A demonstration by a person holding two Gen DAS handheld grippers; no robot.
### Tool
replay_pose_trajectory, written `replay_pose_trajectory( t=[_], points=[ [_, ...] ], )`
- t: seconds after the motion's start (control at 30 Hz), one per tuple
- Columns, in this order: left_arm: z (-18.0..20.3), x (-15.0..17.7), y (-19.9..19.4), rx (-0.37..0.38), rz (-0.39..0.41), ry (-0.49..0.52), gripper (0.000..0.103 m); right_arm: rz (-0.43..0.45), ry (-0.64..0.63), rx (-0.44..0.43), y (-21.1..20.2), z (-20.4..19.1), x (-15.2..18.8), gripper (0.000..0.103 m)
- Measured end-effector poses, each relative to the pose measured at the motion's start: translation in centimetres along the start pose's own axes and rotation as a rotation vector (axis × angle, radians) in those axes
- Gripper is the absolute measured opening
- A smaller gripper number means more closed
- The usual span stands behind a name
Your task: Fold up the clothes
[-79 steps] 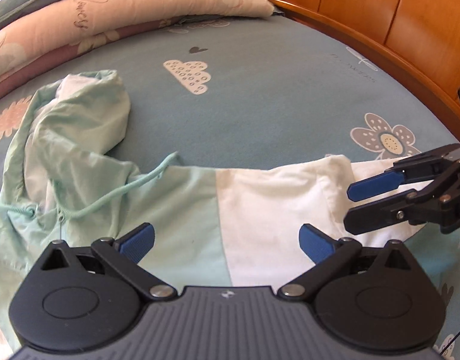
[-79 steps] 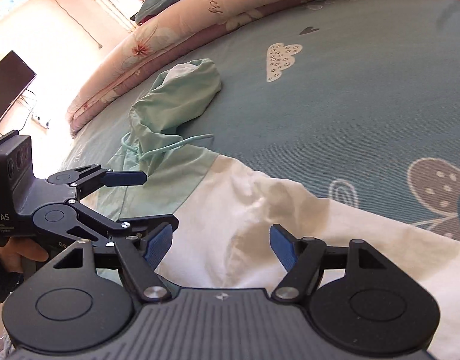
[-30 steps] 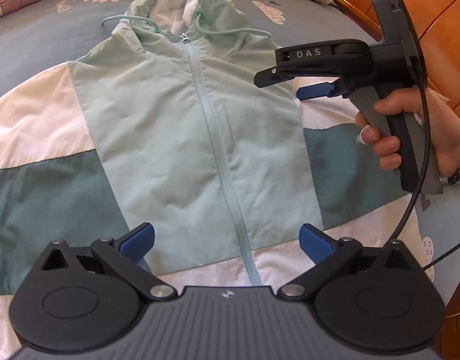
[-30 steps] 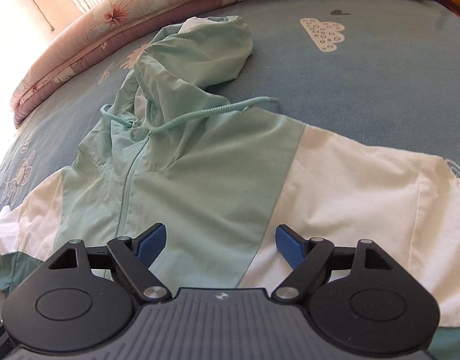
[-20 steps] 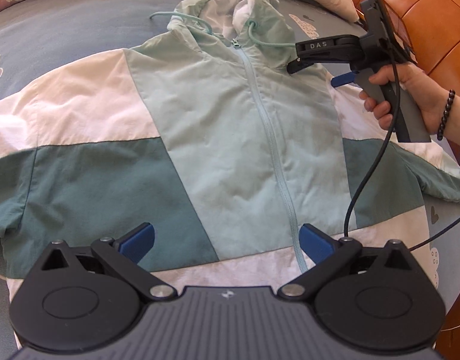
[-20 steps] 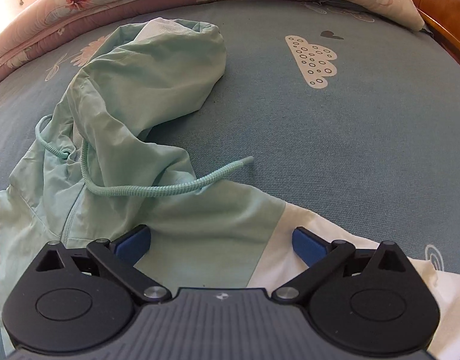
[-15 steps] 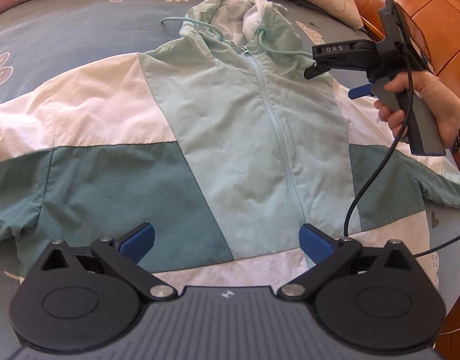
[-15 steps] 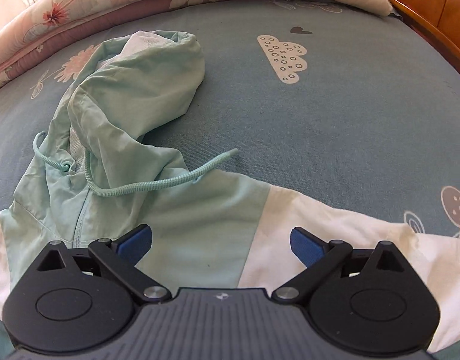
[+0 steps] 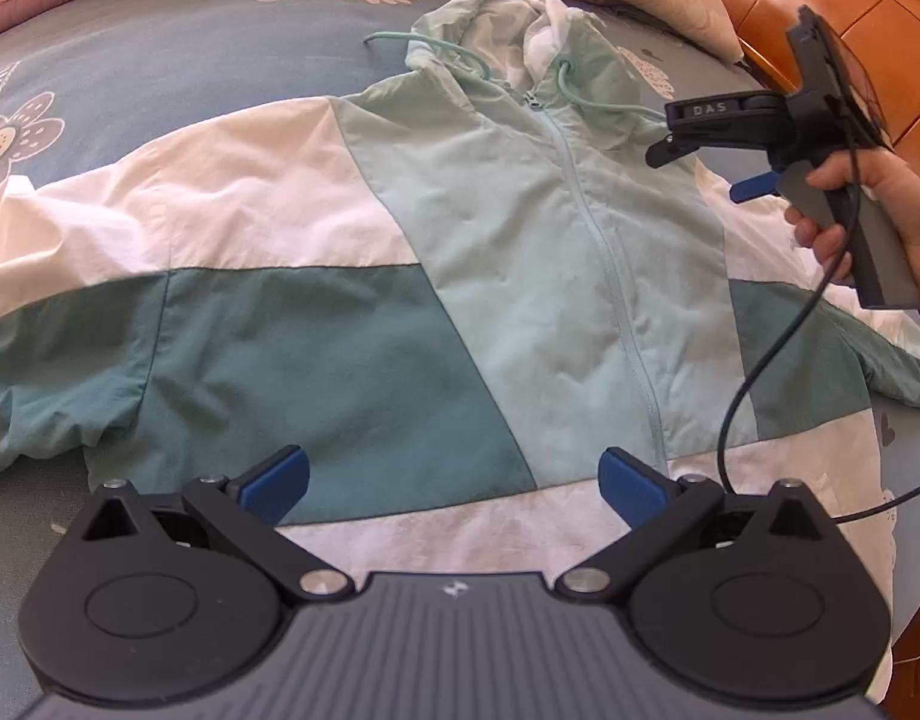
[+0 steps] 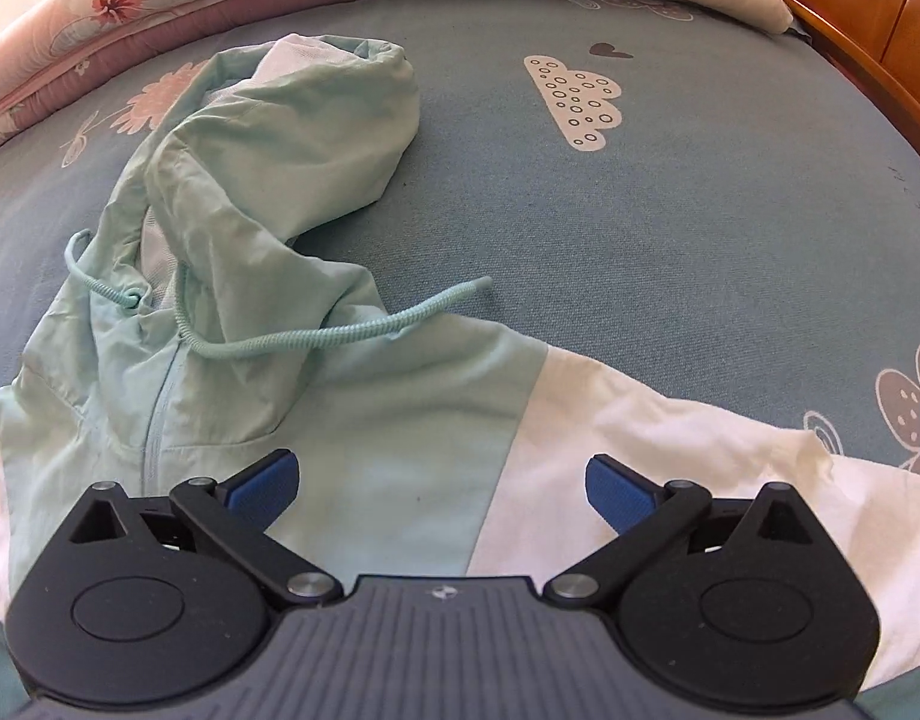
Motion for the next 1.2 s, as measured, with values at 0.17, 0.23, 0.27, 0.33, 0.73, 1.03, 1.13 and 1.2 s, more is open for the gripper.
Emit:
replay_pose_trajectory(
  t=[0.17,0.23,0.27,0.33,0.73,1.03,1.13,1.2],
  points=[
    [-1.6,1.9,0.6,-0.025,-0.048,-0.054,0.102,-0.018,-0.044,-0.083,-3.6,-2.2,5.2,0.103],
    [-2.0,2.4,-0.3,-0.035,-0.03,-0.07,0.098,-0.018,-0.105,-0.132,-5.2,-4.1,7.5,0.103],
    [-2.5,2.6,-0.9,-0.036,-0.013,-0.088,0.091,-0.018,-0.142,-0.155,-5.8,-5.1,8.5,0.103],
    [-4.1,2.8,-2.3,-0.044,0.018,-0.144,0.084,-0.015,-0.193,-0.19,-6.5,-6.9,9.9,0.103],
    [-24.1,5.9,-12.2,-0.319,0.317,-0.827,0.056,-0.082,-0.368,-0.343,-7.7,-16.9,14.8,0.103],
    [-37.1,15.6,-15.2,-0.297,0.602,-1.423,0.056,-0.103,-0.435,-0.395,-7.6,-23.7,17.2,0.103],
    [-40.0,17.6,-14.1,-0.232,0.628,-1.525,0.056,-0.103,-0.448,-0.383,-7.0,-25.8,17.8,0.103],
    [-41.7,18.4,-13.2,-0.189,0.638,-1.567,0.056,-0.098,-0.462,-0.378,-6.8,-27.3,18.1,0.103]
  ],
)
Point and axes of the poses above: each gripper's, at about its wrist camera, not at the fingertips, and y roughly the way its jaws point, z to its right, x to its underside, the point moved 2 cm from there along y, roughly the way its jaws point, and after that the axes turned 5 degrees about y, right-handed, at the moved point
